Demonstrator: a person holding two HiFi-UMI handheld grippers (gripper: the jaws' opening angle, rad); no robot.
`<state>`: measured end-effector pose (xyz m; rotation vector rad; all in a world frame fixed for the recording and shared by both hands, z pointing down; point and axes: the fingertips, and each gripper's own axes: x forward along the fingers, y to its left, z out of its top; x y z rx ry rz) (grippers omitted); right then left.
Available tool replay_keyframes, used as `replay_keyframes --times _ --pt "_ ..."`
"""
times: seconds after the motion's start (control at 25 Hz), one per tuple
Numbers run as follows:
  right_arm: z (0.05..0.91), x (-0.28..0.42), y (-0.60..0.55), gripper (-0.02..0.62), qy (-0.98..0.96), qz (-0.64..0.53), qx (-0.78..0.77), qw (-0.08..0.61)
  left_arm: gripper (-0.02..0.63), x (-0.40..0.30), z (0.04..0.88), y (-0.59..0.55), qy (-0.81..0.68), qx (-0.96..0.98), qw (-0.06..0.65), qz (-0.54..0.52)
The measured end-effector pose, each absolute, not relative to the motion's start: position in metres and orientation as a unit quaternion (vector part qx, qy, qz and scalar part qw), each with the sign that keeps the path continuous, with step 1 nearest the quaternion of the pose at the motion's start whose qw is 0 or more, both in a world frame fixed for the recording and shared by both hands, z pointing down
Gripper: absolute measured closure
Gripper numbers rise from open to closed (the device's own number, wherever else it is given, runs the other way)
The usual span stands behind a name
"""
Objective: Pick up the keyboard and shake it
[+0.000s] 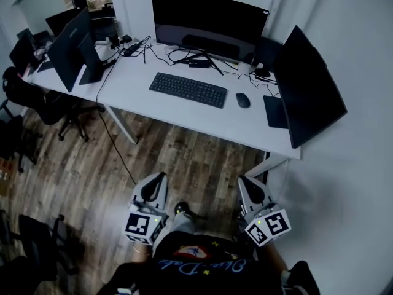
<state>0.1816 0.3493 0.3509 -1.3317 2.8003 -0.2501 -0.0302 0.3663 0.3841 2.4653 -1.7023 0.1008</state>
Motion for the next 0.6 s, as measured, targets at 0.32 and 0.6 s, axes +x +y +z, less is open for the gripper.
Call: replay_keyframes --times 0.32,0.6 --pt "0.35 0.146 0.308 0.595 0.895 -0.072 -0.44 0.011 0.6 -0.063 0.391 0.323 -0.554 0.829 0.075 0.024" --pt "0.356 0.129 0.276 0.595 0.89 -0.085 -0.448 0.017 0.6 -0.082 0.393 0.29 -0.548 0.833 0.073 0.027"
